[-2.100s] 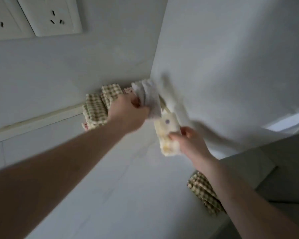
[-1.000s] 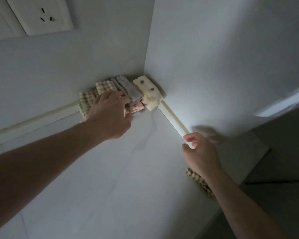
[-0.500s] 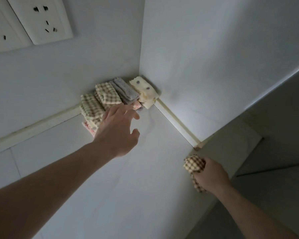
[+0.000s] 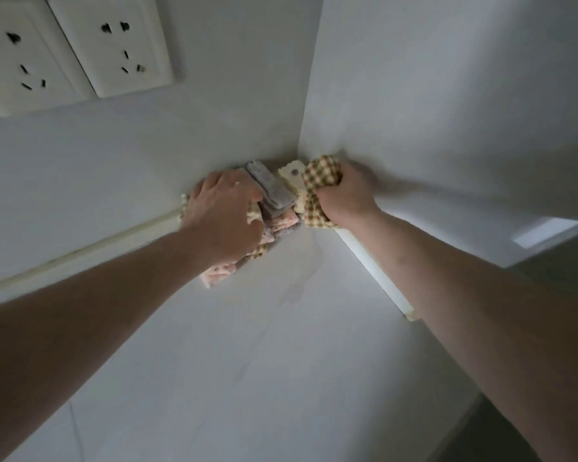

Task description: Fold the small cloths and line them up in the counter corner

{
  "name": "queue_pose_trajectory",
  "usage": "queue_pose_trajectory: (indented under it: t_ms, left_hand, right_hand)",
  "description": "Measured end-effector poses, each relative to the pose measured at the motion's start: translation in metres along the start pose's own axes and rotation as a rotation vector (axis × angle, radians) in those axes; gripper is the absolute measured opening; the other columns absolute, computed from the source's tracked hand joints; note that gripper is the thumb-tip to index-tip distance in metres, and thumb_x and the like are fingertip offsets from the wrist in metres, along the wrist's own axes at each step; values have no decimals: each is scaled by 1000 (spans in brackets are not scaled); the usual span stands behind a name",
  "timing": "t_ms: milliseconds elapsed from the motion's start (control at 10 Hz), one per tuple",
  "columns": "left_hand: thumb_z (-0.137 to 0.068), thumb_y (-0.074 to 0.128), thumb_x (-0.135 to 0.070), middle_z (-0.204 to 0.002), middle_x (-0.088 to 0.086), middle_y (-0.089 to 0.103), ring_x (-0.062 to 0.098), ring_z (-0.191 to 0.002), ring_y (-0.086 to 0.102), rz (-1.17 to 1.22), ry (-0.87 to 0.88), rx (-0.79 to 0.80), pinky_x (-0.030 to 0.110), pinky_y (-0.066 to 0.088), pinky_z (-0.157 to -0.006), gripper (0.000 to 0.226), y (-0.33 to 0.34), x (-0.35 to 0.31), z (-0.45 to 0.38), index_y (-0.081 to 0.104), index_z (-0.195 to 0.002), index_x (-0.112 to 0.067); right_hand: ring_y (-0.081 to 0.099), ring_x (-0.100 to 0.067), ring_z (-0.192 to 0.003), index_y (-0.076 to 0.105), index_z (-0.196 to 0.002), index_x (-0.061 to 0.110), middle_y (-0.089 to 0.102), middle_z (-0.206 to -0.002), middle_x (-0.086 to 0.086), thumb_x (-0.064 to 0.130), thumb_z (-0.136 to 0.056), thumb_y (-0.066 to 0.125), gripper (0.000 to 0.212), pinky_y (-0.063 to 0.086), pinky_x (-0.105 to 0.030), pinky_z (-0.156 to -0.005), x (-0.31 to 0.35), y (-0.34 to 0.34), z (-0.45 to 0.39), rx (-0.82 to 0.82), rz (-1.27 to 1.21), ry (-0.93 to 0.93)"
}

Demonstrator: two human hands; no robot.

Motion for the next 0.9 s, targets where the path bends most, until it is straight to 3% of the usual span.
queue_pose_trajectory:
  t_ms: [100,200,300,400,500,600,700,800,900]
  left_hand:
    - [-81,64,-31,-149,0,48,28,-140,35,5,11,14,40,24,-119,51,4,2,-18,58,-132,-28]
    - [-83,55,-49,-154,1,42,28,-144,31,-23,14,27,41,22,-121,62,16,8,-32,50,-141,-27]
    - [-86,51,-63,-165,3,23,28,-153,14,-115,19,79,49,13,-125,80,35,12,-37,33,-154,-25]
    - [-92,43,-70,-171,1,-3,29,-157,-6,-145,-34,159,55,0,-126,87,59,21,-33,11,-162,-28]
    - [-94,35,-73,-171,0,-8,28,-157,-12,-154,-50,194,57,-4,-125,87,70,26,-31,7,-163,-28]
    - [-93,34,-75,-172,0,-4,27,-157,-8,-142,-38,184,56,-2,-126,87,69,28,-33,9,-162,-28]
    - [-93,33,-74,-172,-1,-2,27,-158,-7,-109,10,138,55,-1,-126,87,51,24,-27,9,-162,-28]
    - [-96,40,-64,-172,-2,-4,25,-158,-9,-105,42,88,52,-4,-127,83,22,28,-1,8,-163,-28]
    - [-98,41,-63,-171,-5,-7,22,-157,-12,-138,38,74,49,-6,-127,80,0,39,38,7,-163,-30]
  right_hand:
    - [59,-28,-128,54,-142,9,65,-135,-10,18,-88,59,55,46,-32,-107,23,16,-36,16,159,-83]
    - [55,-30,-131,52,-136,7,61,-138,-13,20,-93,60,46,42,-30,-105,31,31,-64,12,320,-146]
    - [41,-28,-144,41,-148,3,46,-153,-15,25,-93,57,61,35,-33,-116,22,48,-70,-1,470,-230]
    - [20,-28,-154,30,-155,1,25,-165,-15,32,-96,52,70,20,-39,-126,-1,68,-60,14,553,-304]
    - [7,-30,-157,16,-158,-4,10,-169,-19,39,-96,39,79,12,-42,-128,-13,82,-56,137,639,-323]
    - [1,-29,-158,12,-159,-4,5,-170,-18,49,-93,26,86,8,-42,-129,-11,78,-56,157,676,-306]
    - [4,-27,-158,20,-159,-1,14,-169,-15,59,-80,5,100,9,-43,-128,2,64,-40,86,600,-338]
    - [10,-27,-157,25,-159,4,21,-168,-12,46,-89,28,82,10,-42,-128,8,56,-17,2,573,-379]
    - [19,-28,-155,32,-157,9,26,-167,-8,39,-82,34,80,17,-45,-127,6,51,11,-80,522,-327]
Point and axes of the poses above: each hand's wrist, its own z-axis away from the middle knuckle, its own y-axis out of the palm, x = y × z, the point moved 6 cm from there along -z, towards the middle knuckle
